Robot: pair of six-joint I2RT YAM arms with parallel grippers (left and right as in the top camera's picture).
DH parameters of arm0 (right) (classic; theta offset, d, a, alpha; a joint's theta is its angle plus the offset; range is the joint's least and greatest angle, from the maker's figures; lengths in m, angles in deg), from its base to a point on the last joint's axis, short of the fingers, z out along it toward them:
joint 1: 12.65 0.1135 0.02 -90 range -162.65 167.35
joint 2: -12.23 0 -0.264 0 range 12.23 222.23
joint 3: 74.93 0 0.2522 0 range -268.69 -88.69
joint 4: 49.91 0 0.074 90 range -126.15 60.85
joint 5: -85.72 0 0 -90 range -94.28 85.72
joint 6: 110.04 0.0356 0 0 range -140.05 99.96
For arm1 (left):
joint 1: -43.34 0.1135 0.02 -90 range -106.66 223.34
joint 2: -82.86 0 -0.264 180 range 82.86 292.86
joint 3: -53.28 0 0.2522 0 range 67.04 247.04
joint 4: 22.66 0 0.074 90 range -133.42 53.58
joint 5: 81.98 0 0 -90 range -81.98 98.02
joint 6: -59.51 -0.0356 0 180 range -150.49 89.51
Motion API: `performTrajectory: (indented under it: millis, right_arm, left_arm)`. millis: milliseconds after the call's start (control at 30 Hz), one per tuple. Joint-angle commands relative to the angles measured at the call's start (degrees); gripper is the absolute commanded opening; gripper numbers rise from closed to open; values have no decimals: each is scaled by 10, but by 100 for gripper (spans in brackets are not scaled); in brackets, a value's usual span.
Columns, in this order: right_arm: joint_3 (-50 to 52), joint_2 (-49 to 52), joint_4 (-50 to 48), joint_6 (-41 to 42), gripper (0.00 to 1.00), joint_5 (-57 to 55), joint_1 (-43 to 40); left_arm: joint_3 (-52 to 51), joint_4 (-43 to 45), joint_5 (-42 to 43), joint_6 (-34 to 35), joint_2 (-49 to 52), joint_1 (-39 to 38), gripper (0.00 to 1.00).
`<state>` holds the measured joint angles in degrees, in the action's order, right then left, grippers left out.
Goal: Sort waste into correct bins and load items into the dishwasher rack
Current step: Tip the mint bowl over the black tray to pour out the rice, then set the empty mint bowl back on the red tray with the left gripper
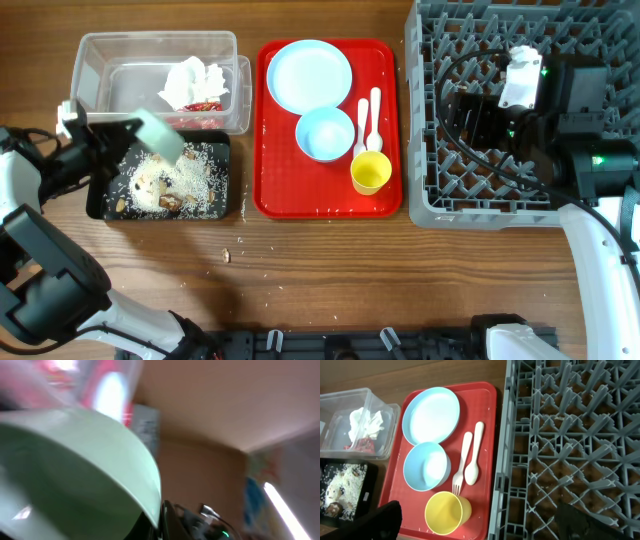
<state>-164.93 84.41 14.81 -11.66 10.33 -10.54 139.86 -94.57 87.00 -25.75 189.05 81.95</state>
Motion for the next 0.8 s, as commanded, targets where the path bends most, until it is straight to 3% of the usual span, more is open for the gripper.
performTrajectory:
  millis: [0, 133, 233, 367, 500, 667, 767]
  right_arm:
    - [-13, 10, -2, 7, 100, 10, 3]
    - [-13, 12, -3, 8, 100, 10, 3]
    - [-13, 12, -3, 8, 100, 10, 3]
    - [-13, 14, -4, 8, 100, 10, 3]
    - [-13, 19, -10, 8, 99, 10, 3]
    - [-13, 25, -9, 9, 100, 10, 3]
    - [-13, 26, -7, 11, 100, 10, 3]
  left_arm:
    - [-1, -35, -11, 11, -9, 0, 4]
    - [-1, -36, 85, -20, -9, -10, 4]
    - [-1, -36, 85, -33, -15, -42, 4]
    - [-1, -26, 43, -60, -40, -149, 4]
    - [-1, 26, -150, -23, -53, -312, 4]
    - [-1, 74, -541, 120, -49, -540, 4]
    - [-1, 79, -683, 181, -37, -631, 4]
